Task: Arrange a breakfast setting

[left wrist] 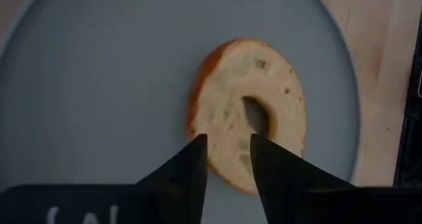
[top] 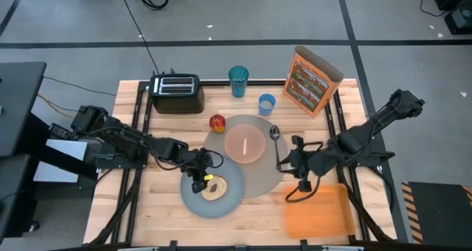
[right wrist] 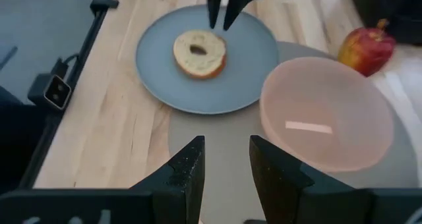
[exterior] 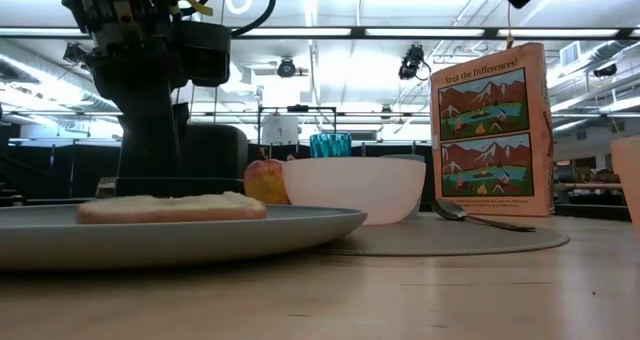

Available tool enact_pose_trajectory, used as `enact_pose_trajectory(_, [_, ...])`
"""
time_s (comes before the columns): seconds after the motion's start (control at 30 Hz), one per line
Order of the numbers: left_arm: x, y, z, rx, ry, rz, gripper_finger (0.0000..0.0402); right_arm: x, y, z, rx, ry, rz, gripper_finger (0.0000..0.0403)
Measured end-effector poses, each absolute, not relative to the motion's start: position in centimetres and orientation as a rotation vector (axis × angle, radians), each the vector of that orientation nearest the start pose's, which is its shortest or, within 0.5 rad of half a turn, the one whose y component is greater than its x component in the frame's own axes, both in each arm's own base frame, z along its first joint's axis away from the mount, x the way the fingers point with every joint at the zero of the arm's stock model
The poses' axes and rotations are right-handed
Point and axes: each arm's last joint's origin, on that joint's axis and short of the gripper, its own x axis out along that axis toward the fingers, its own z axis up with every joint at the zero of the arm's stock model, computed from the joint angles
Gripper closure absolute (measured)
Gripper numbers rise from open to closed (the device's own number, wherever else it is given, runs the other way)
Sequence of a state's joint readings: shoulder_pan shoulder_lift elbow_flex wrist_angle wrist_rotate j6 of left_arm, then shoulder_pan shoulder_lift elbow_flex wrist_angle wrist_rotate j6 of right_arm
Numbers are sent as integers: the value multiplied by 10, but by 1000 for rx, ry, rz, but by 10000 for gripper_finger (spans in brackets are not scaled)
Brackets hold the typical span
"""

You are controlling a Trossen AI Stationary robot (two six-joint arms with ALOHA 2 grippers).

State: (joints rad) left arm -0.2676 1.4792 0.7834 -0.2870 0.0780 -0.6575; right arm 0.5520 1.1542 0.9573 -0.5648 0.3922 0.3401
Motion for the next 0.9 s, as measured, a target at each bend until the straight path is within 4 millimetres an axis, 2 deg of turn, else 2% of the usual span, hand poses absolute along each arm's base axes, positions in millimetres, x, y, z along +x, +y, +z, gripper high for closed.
enact_pose_trajectory(0.1, [262,-72,178,-497,1105,47,277,192,102,302,55,666,7,276])
enact_pose_trajectory(0.27, [261,-67,200,-431,1209,79,276,179,84,323,197,560,-67,276])
enact_pose_trajectory(0.37, [271,-69,220,-355,1094,40,276,173,70,338,218,488,-146,276])
enact_pose_trajectory(0.5, [288,-73,234,-213,845,30,276,168,55,358,109,423,-264,259])
enact_pose_trajectory(0.63, [304,-81,243,-69,636,13,276,167,38,374,-35,362,-461,216])
enact_pose_trajectory(0.73, [309,-85,251,-52,540,-9,276,164,21,384,-122,362,-634,170])
enact_pose_trajectory(0.9, [307,-99,255,-15,480,7,276,146,-12,397,-105,421,-887,88])
